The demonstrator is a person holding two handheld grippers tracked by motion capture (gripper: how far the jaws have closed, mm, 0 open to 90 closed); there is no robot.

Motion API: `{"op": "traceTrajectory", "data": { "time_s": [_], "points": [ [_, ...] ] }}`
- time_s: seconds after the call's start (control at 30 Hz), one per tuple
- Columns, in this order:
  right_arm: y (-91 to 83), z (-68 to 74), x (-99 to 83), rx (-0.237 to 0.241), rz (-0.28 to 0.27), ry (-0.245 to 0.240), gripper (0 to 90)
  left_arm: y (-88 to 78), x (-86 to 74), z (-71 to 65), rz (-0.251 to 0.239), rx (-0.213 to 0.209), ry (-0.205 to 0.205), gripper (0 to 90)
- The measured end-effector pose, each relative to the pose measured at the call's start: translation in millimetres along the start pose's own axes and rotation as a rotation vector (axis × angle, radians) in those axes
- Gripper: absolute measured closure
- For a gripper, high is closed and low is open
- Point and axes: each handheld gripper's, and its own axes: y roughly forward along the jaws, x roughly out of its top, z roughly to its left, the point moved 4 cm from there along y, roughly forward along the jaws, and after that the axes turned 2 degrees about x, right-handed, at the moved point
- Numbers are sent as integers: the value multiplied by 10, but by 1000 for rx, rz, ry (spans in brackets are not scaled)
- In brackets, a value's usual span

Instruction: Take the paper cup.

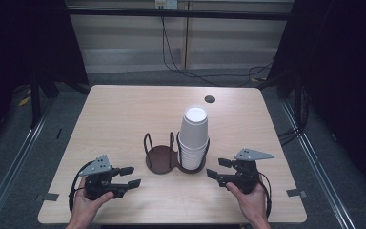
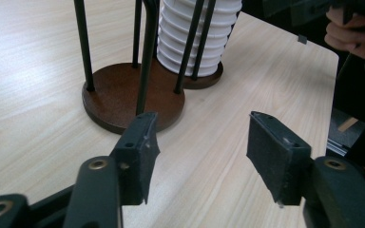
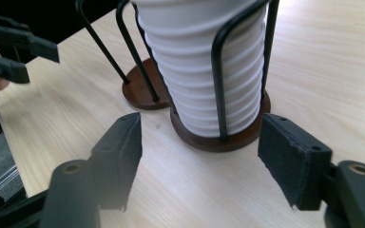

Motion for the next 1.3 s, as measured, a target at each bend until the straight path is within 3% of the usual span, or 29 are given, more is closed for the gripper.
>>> {"op": "traceTrajectory", "data": {
  "time_s": [0.1, 0.17, 0.3, 0.37, 0.53, 0.63, 0.73, 0.8, 1.0, 1.3],
  "points": [
    [-29, 7, 94, 12, -9, 0, 265, 23, -17, 19, 26, -12, -14, 332],
    [-14, 2, 175, 11, 16, -24, 239, 31, -27, 35, 41, -19, 3, 338],
    [53, 0, 321, 29, 29, -50, 223, 29, -35, 34, 44, -26, -22, 288],
    [66, 27, 373, 48, 37, -69, 213, 34, -36, 32, 49, -18, -11, 281],
    [41, 75, 499, 103, 45, -65, 146, 44, -26, 40, 45, -5, -17, 174],
    [13, 118, 568, 134, 48, -92, 174, 45, -31, 33, 54, -8, 3, 177],
    [-10, 157, 641, 141, 41, -109, 161, 40, -27, 26, 46, -23, 3, 161],
    [-31, 167, 688, 135, 36, -118, 161, 35, -26, 33, 46, -12, 4, 160],
    [-113, 157, 836, 145, 35, -128, 142, 31, -36, 31, 49, -12, -2, 160],
    [-158, 173, 1008, 158, 28, -145, 143, 51, -47, 20, 70, -14, 21, 161]
  ]
}}
